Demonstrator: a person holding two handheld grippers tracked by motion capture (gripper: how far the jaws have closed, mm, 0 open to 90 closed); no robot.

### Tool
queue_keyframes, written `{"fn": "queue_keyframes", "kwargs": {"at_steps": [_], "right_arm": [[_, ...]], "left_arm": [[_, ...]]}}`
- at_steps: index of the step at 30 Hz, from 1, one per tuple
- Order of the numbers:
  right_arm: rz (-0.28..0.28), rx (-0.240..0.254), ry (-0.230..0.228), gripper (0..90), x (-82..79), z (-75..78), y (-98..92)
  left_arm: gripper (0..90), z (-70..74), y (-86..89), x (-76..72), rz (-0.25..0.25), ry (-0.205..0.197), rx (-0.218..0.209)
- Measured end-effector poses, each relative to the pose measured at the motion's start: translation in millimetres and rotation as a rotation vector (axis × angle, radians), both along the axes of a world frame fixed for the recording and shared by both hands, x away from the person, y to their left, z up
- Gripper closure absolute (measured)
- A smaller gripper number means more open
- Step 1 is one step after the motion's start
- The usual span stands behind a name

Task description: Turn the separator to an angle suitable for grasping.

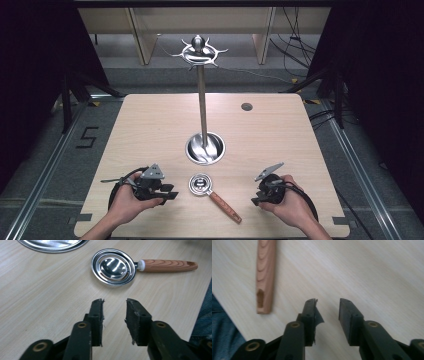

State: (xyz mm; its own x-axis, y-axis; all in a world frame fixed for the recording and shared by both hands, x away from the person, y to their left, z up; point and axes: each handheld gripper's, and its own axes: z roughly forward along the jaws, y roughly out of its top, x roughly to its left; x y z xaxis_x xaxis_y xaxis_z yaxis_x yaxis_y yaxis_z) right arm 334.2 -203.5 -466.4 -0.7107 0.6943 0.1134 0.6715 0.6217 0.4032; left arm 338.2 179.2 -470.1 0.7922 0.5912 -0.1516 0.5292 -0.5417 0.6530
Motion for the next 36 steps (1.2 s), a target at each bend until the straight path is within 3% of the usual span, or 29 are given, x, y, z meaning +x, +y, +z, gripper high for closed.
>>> {"fn": "queue_keyframes", "kwargs": {"at_steps": [4, 6, 12, 14, 15, 18, 22, 25, 27, 30, 36], "right_arm": [[0.037, 0.037, 0.023, 90.0, -7.2, 10.4, 14.6], [0.072, 0.04, 0.022, 90.0, -11.7, 14.0, 26.5], [0.169, 0.07, 0.124, 90.0, -19.4, 9.7, 62.7], [0.189, 0.057, 0.148, 90.0, -23.1, 5.9, 73.6], [0.207, 0.042, 0.132, 90.0, -23.0, 3.6, 76.4], [0.192, -0.028, 0.128, 90.0, -25.2, -1.6, 84.6], [0.158, -0.03, 0.142, 90.0, -21.8, -3.7, 85.5], [0.176, -0.038, 0.159, 90.0, -22.2, -6.9, 87.2], [0.193, -0.074, 0.14, 90.0, -20.7, -10.6, 86.7], [0.21, -0.085, 0.151, 90.0, -20.8, -14.1, 88.9], [0.145, -0.091, 0.166, 90.0, -20.3, -14.6, 90.7]], "left_arm": [[62.3, -1.4, 1.9, 3.9, 0.026, -0.005, 0.005], [59.7, -0.4, 1.5, 4.3, 0.032, -0.006, 0.002], [57.3, -1.7, -0.1, 4.6, 0.026, -0.011, 0.011], [57.1, -1.9, 0.6, 5.7, 0.027, -0.009, 0.013], [57.0, -2.6, 0.7, 6.3, 0.032, -0.006, 0.008], [56.9, -3.9, 1.5, 8.0, 0.039, 0.0, 0.011], [56.8, -4.0, 2.0, 8.4, 0.043, 0.004, 0.006], [56.8, -3.9, 2.7, 9.2, 0.04, 0.01, 0.007], [56.8, -3.9, 3.0, 9.6, 0.041, 0.01, 0.008], [56.9, -4.0, 3.2, 9.6, 0.044, 0.01, 0.004], [56.8, -4.1, 3.3, 9.5, 0.041, 0.01, 0.004]]}}
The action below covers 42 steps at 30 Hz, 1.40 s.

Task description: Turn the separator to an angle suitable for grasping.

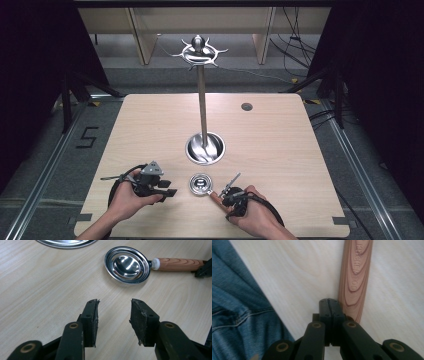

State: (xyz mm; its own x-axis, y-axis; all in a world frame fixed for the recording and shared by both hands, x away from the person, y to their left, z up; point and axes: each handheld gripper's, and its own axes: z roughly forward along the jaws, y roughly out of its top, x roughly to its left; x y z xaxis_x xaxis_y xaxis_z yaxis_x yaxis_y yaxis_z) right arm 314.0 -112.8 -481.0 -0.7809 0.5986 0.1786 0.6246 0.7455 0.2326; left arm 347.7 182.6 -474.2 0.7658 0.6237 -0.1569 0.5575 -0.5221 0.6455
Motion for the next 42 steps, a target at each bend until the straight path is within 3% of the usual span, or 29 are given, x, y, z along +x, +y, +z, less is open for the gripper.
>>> {"fn": "queue_keyframes", "kwargs": {"at_steps": [6, 8, 11, 17, 19, 21, 23, 29, 31, 38, 39, 40, 42], "right_arm": [[-0.066, -0.034, -0.042, 90.0, 15.4, 3.7, -12.6], [-0.125, -0.038, -0.046, 90.0, 22.8, 5.6, -17.8], [-0.18, -0.048, -0.077, 90.0, 39.4, 6.9, -25.8], [-0.226, -0.072, -0.105, 90.0, 70.4, 4.9, -28.6], [-0.251, -0.078, -0.093, 90.0, 80.2, 5.3, -27.6], [-0.261, -0.072, -0.109, 90.0, 91.0, 4.3, -27.7], [-0.307, -0.067, -0.1, 90.0, 98.2, 4.2, -24.2], [-0.374, -0.056, -0.089, 90.0, 119.9, 2.5, -18.7], [-0.377, -0.058, -0.11, 90.0, 125.5, 2.5, -17.3], [-0.381, -0.029, -0.109, 90.0, 140.1, 2.3, -10.3], [-0.403, -0.046, -0.107, 89.0, 141.0, 2.3, -9.5], [-0.391, -0.047, -0.123, 87.4, 142.6, 1.6, -11.4], [-0.44, -0.009, -0.119, 78.6, 143.4, 5.3, -14.7]], "left_arm": [[56.8, -0.5, -0.6, 0.0, 0.001, 0.0, 0.002], [56.8, -0.1, -0.7, 0.1, -0.01, -0.004, 0.007], [56.9, -0.2, -0.8, 0.5, -0.013, -0.001, 0.011], [56.8, -0.9, -0.7, 0.4, -0.011, -0.002, -0.007], [56.9, -0.7, -0.2, -0.1, 0.004, 0.0, 0.003], [56.9, -0.9, 0.0, 0.1, 0.002, 0.003, 0.002], [57.7, -0.6, 0.5, 0.3, -0.006, -0.002, 0.006], [58.6, -1.3, 1.2, 1.6, -0.004, -0.004, 0.011], [58.5, -1.3, 1.2, 1.5, -0.005, -0.003, 0.011], [58.5, -0.9, -0.2, 2.5, -0.006, -0.001, 0.008], [58.6, -0.9, -0.1, 2.4, -0.005, -0.001, 0.006], [58.5, -0.4, 0.2, 2.6, -0.013, -0.006, 0.009], [58.6, -0.1, 0.5, 3.1, -0.017, -0.008, 0.011]]}}
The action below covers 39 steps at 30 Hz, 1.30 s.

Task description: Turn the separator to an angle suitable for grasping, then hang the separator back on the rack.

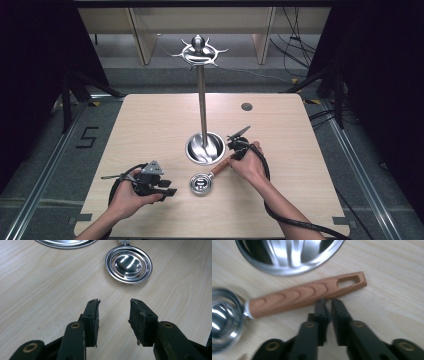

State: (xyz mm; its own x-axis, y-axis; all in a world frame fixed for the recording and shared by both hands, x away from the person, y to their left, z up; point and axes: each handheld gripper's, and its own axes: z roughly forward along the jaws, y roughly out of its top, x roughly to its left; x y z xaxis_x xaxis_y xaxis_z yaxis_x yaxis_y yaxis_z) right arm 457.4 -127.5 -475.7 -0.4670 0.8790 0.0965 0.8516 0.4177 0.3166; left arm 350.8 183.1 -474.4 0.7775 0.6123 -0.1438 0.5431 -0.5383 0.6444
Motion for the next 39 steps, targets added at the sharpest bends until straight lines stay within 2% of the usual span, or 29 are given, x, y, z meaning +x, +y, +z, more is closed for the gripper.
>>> {"fn": "queue_keyframes", "kwargs": {"at_steps": [1, 2, 4, 6, 7, 8, 9, 10, 11, 12, 13, 14, 15, 17, 18, 19, 22, 23, 25, 27, 28, 29, 30, 31, 32, 34, 36, 37, 39], "right_arm": [[-0.013, 0.021, 0.0, 76.0, -0.5, 1.8, -0.8], [-0.098, 0.079, 0.005, 73.1, -3.4, 5.8, 3.6], [-0.139, 0.117, 0.006, 65.4, -7.0, 12.9, 4.0], [-0.21, 0.175, 0.039, 56.6, -10.3, 17.9, 6.8], [-0.192, 0.201, 0.019, 54.4, -10.8, 16.5, 7.7], [-0.257, 0.18, 0.054, 50.7, -13.6, 16.6, 12.7], [-0.254, 0.198, 0.066, 48.3, -15.2, 17.2, 14.9], [-0.219, 0.207, 0.04, 46.2, -15.6, 13.6, 16.5], [-0.245, 0.209, 0.062, 45.6, -16.5, 13.5, 20.3], [-0.239, 0.196, 0.057, 45.4, -15.8, 10.6, 22.1], [-0.269, 0.179, 0.1, 44.6, -16.3, 11.1, 25.3], [-0.274, 0.185, 0.096, 43.5, -15.3, 9.5, 28.2], [-0.246, 0.178, 0.077, 42.9, -13.9, 7.8, 27.7], [-0.294, 0.174, 0.125, 43.0, -11.6, 8.6, 32.4], [-0.282, 0.183, 0.139, 43.0, -9.9, 7.7, 32.3], [-0.276, 0.201, 0.116, 43.4, -8.9, 6.9, 33.9], [-0.255, 0.153, 0.12, 42.9, -5.1, 7.1, 37.8], [-0.263, 0.146, 0.106, 42.7, -4.7, 7.6, 40.7], [-0.277, 0.133, 0.125, 41.2, -3.0, 7.8, 45.7], [-0.27, 0.109, 0.111, 41.7, -2.3, 7.7, 48.2], [-0.275, 0.105, 0.114, 41.4, -2.2, 8.0, 49.2], [-0.312, 0.095, 0.151, 41.2, -2.9, 10.0, 52.3], [-0.324, 0.09, 0.163, 39.7, -4.0, 8.6, 54.8], [-0.321, 0.09, 0.155, 38.8, -4.0, 6.3, 54.8], [-0.323, 0.089, 0.191, 38.3, -3.8, 6.8, 54.1], [-0.327, 0.088, 0.19, 38.0, -3.6, 6.6, 54.0], [-0.312, 0.088, 0.164, 36.8, -2.5, 4.6, 53.5], [-0.332, 0.078, 0.197, 35.8, -2.4, 6.4, 55.3], [-0.322, 0.068, 0.192, 35.4, -0.7, 5.2, 56.3]], "left_arm": [[58.6, -0.7, -0.9, -0.2, 0.008, 0.008, -0.015], [58.6, -0.6, -0.6, 0.0, 0.012, 0.009, -0.009], [58.7, -0.9, -0.2, 0.4, 0.007, 0.01, -0.006], [58.8, -1.5, -0.5, 0.1, 0.007, 0.009, -0.008], [58.9, -0.5, -0.1, -0.3, -0.004, 0.0, -0.001], [58.9, -0.1, -0.2, -0.9, 0.003, -0.003, 0.0], [58.9, 0.6, 0.2, -1.1, -0.005, -0.004, -0.001], [58.9, 0.9, 0.0, -1.4, -0.001, -0.006, -0.003], [59.0, 0.7, -0.2, -2.0, 0.008, 0.002, -0.008], [59.0, 0.4, -0.2, -1.8, 0.009, 0.002, -0.009], [58.9, -0.1, -0.1, -1.4, 0.012, 0.001, -0.007], [59.0, -0.4, 0.0, -1.1, 0.012, 0.002, -0.004], [59.0, -1.1, 1.1, -0.1, 0.002, 0.004, 0.009], [59.0, -1.5, 0.8, -0.3, 0.003, 0.007, 0.005], [59.0, -1.0, 0.8, -0.3, -0.005, 0.001, 0.011], [59.0, -1.3, 0.3, -0.8, 0.005, 0.011, 0.004], [59.0, -1.7, -0.2, -1.6, 0.007, 0.012, -0.004], [59.0, -1.7, 0.3, -1.4, 0.004, 0.011, 0.002], [59.0, -1.8, 0.8, -1.7, 0.007, 0.011, -0.003], [59.0, -1.6, 1.3, -1.7, 0.008, 0.012, -0.006], [59.0, -1.6, 1.4, -1.3, 0.007, 0.013, -0.006], [59.0, -1.8, 1.3, -0.9, 0.01, 0.015, -0.011], [58.8, -2.0, 1.2, -0.5, 0.012, 0.016, -0.011], [58.7, -2.0, 1.2, -0.4, 0.01, 0.016, -0.009], [58.7, -2.0, 1.0, -0.5, 0.01, 0.017, -0.008], [58.7, -2.5, 0.6, -0.6, 0.008, 0.021, -0.008], [58.7, -2.9, 0.1, -0.5, 0.006, 0.023, -0.006], [58.7, -3.0, 0.0, -0.5, 0.005, 0.025, -0.006], [58.7, -2.8, 0.1, -0.5, 0.004, 0.023, -0.004]]}}
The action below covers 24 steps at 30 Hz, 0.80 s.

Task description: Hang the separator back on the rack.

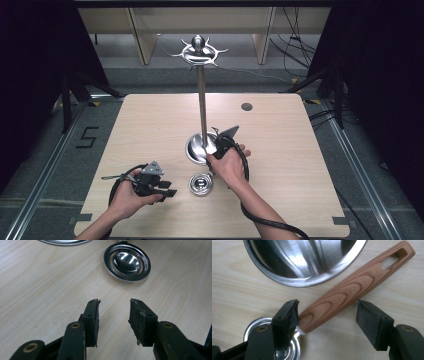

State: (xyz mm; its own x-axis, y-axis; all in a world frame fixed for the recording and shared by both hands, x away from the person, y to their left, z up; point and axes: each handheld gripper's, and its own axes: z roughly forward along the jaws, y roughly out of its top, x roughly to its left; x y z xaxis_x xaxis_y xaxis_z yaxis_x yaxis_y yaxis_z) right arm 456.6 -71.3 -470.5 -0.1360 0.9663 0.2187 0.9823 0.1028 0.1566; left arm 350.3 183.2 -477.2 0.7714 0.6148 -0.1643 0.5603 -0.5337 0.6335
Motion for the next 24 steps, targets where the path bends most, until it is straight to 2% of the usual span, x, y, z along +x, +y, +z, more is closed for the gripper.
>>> {"fn": "queue_keyframes", "kwargs": {"at_steps": [1, 2, 4, 6, 7, 8, 9, 10, 11, 14, 15, 16, 18, 20, 22, 23, 24], "right_arm": [[-0.021, 0.009, 0.022, 35.2, 0.2, 0.4, 2.2], [0.031, -0.003, -0.036, 35.2, 2.0, -3.7, -1.2], [0.019, 0.005, -0.038, 35.6, 2.2, -5.8, 0.7], [0.047, -0.02, -0.02, 40.3, 1.9, -7.1, 0.7], [0.044, -0.041, 0.004, 45.3, 0.4, -7.5, 3.0], [0.008, -0.038, 0.056, 48.3, -2.8, -3.6, 8.4], [0.008, -0.038, 0.056, 48.3, -2.8, -3.6, 8.4], [0.068, -0.068, 0.021, 51.1, -4.6, -4.0, 6.9], [0.059, -0.057, 0.022, 51.6, -7.0, -4.8, 8.6], [0.091, -0.084, 0.028, 55.2, -9.1, -2.6, 8.1], [0.078, -0.077, 0.072, 59.9, -10.7, -0.7, 9.3], [0.128, -0.095, 0.04, 61.8, -10.1, -1.1, 5.8], [0.142, -0.107, 0.041, 63.0, -11.4, -0.7, 4.1], [0.181, -0.123, 0.032, 64.7, -11.8, -0.3, -0.3], [0.147, -0.124, 0.056, 65.5, -12.7, 0.9, -0.1], [0.182, -0.132, 0.048, 65.5, -13.5, 0.4, -2.9], [0.174, -0.134, 0.064, 64.9, -14.2, 0.8, -2.3]], "left_arm": [[58.7, 0.1, 0.1, 0.0, 0.0, 0.0, -0.001], [58.7, 0.3, 0.2, -0.4, 0.004, -0.001, -0.003], [58.8, -0.1, 0.6, -0.2, 0.002, 0.001, -0.006], [58.7, -0.1, 0.8, -0.2, 0.003, 0.001, -0.004], [58.8, -0.1, 0.8, -0.2, 0.003, 0.001, -0.004], [58.8, -0.2, 0.7, 0.1, 0.001, 0.002, -0.006], [58.8, 0.0, 0.7, 0.0, 0.0, 0.001, -0.006], [58.8, 0.2, 0.6, -0.1, 0.0, -0.001, -0.005], [58.8, 0.3, 0.5, -0.3, 0.001, -0.001, -0.005], [58.7, -0.2, 0.4, 0.0, -0.002, 0.002, -0.005], [58.8, -0.3, 0.4, 0.1, -0.002, 0.002, -0.004], [58.8, -0.5, 0.4, 0.2, -0.001, 0.003, -0.004], [58.8, -0.8, 0.3, 0.3, -0.002, 0.005, -0.005], [58.7, -0.9, 0.3, 0.2, -0.002, 0.006, -0.004], [58.8, -1.0, 0.3, 0.4, -0.004, 0.006, -0.004], [58.8, -1.0, 0.2, 0.5, -0.004, 0.006, -0.004], [58.8, -1.0, 0.3, 0.6, -0.005, 0.007, -0.004]]}}
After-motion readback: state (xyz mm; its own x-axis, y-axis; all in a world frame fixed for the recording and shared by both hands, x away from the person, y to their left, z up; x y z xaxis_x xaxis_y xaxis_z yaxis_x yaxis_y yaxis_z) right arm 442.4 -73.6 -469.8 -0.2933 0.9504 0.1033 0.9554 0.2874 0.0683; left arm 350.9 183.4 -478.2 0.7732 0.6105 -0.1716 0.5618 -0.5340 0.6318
